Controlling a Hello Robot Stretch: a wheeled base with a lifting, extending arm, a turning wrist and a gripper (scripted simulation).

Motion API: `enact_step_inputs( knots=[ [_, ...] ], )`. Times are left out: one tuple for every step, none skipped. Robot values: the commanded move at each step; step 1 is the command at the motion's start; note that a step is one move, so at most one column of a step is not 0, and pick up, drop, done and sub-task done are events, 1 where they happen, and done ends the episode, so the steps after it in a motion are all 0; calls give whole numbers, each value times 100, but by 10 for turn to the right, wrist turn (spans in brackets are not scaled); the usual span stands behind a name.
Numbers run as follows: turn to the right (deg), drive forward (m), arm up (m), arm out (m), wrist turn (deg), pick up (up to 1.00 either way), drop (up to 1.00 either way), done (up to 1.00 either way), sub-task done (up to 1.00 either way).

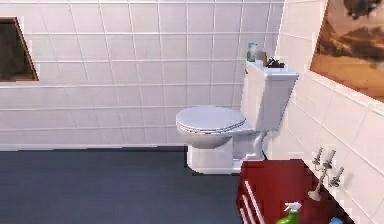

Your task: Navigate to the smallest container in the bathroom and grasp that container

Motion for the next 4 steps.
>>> enact_step_inputs(
  knots=[
    [-450, 0, 0, 0, 0, 0, 0, 0, 0],
    [-90, 0, 0, 0, 0, 0, 0, 0, 0],
    [0, 0, 50, 0, 0, 0, 0, 0, 0],
    [0, 0, 4, 0, 0, 0, 0, 0, 0]
  ],
)
